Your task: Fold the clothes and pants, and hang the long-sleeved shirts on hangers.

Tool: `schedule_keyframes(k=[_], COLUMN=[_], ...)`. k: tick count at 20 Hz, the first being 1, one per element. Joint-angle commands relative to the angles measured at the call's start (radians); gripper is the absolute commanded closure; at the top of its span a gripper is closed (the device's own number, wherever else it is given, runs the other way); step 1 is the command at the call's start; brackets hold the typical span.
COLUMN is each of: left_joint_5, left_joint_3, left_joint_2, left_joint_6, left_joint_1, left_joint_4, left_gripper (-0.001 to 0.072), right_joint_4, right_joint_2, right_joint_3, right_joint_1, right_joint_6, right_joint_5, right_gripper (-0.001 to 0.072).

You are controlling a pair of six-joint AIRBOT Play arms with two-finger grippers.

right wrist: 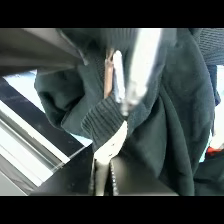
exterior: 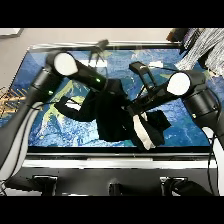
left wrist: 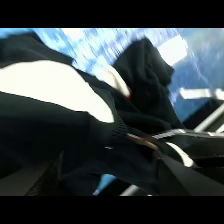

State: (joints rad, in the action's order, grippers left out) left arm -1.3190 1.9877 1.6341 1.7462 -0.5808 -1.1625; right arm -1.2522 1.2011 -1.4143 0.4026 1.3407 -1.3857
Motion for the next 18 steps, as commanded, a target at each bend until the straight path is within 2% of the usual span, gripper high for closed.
schedule_keyframes(k=[1,2,3,5,8,9,10,11,12,13,15,17,18], left_joint_5=[-0.002,-0.002,-0.005,-0.037,-0.210,-0.273,-0.320,-0.354,-0.356,-0.352,-0.279,-0.224,-0.206], left_joint_3=[-0.001,-0.001,-0.002,-0.002,-0.002,-0.002,-0.003,-0.009,-0.026,-0.057,-0.144,-0.230,-0.269], left_joint_2=[-0.073,-0.100,-0.127,-0.167,-0.174,-0.167,-0.159,-0.149,-0.142,-0.140,-0.141,-0.141,-0.141], left_joint_6=[-0.077,-0.103,-0.126,-0.235,-0.444,-0.557,-0.605,-0.616,-0.683,-0.744,-0.845,-0.967,-0.999], left_joint_1=[0.107,0.147,0.194,0.277,0.347,0.351,0.347,0.340,0.339,0.340,0.361,0.381,0.388], left_joint_4=[-0.008,-0.008,-0.008,-0.008,-0.016,-0.045,-0.076,-0.099,-0.097,-0.094,0.006,0.116,0.129], left_gripper=[0.0072,0.0023,0.0024,0.0031,0.0049,0.0052,0.0053,0.0077,0.0161,0.0168,0.0172,0.0172,0.0164], right_joint_4=[0.011,0.010,0.011,0.010,0.010,0.010,0.010,0.010,0.011,0.011,0.011,0.011,0.011], right_joint_2=[-0.002,-0.002,-0.002,-0.002,-0.002,-0.002,-0.002,-0.002,-0.002,-0.002,-0.002,-0.002,-0.002], right_joint_3=[-0.008,-0.008,-0.008,-0.008,-0.008,-0.008,-0.008,-0.008,-0.008,-0.008,-0.008,-0.008,-0.008], right_joint_1=[0.001,0.001,0.001,0.001,0.001,0.001,0.001,0.001,0.001,0.001,0.001,0.001,0.001], right_joint_6=[-0.116,-0.167,-0.217,-0.328,-0.568,-0.625,-0.673,-0.704,-0.729,-0.763,-0.828,-0.847,-0.860], right_joint_5=[-0.018,-0.006,0.015,0.061,0.105,0.114,0.117,0.114,0.102,0.084,0.047,0.037,0.037], right_gripper=[0.0659,0.0659,0.0659,0.0659,0.0659,0.0659,0.0659,0.0658,0.0657,0.0657,0.0657,0.0657,0.0657])
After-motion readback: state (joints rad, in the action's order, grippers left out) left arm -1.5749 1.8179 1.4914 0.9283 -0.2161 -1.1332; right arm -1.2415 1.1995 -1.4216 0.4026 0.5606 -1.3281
